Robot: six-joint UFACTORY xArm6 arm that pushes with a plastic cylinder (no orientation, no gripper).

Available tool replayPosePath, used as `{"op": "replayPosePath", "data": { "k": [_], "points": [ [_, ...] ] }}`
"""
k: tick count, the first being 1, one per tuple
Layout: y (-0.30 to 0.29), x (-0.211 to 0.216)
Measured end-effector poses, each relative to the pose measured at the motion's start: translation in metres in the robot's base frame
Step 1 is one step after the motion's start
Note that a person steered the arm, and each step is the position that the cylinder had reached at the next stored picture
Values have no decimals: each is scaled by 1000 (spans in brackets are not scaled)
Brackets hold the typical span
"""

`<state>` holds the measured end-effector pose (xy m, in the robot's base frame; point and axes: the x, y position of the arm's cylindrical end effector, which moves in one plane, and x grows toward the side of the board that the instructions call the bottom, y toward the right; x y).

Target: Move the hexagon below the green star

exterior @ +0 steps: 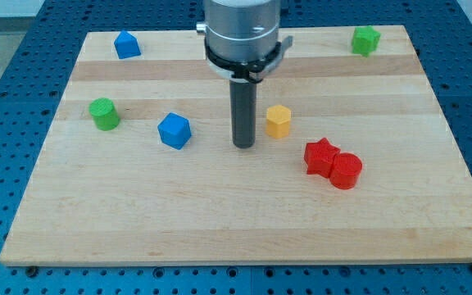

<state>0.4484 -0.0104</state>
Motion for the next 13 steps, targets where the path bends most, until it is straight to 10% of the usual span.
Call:
{"op": "replayPosePath", "data": {
  "k": [13],
  "points": [
    [73,-27]
  ]
}}
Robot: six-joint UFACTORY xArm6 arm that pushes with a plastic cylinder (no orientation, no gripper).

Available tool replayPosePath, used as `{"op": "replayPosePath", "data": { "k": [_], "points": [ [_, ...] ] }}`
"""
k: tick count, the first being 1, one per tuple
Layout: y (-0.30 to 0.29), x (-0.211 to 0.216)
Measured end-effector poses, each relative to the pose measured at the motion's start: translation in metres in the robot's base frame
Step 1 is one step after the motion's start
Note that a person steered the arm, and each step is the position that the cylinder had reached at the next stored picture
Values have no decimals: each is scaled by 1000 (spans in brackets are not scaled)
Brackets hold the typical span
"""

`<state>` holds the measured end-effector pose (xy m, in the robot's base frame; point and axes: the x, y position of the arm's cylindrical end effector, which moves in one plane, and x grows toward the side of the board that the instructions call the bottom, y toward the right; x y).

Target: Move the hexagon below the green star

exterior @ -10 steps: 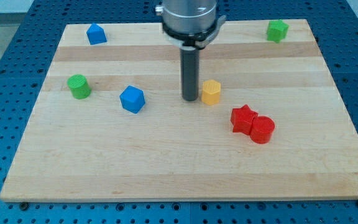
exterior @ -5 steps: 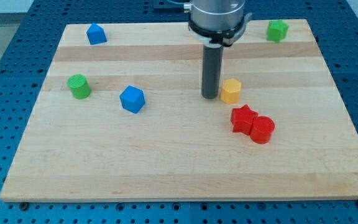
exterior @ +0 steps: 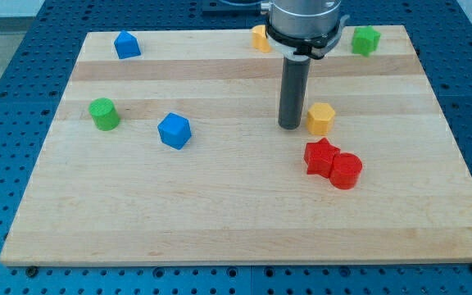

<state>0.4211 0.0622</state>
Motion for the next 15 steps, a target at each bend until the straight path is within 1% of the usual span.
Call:
{"op": "replayPosePath", "data": {
  "k": [1,2,4,6,8,9,10,11,15],
  "points": [
    [0,1],
    [13,1],
    [70,1],
    [80,1],
    [71,39],
    [73,39],
    [99,32],
    [110,20],
    [102,10]
  ]
}}
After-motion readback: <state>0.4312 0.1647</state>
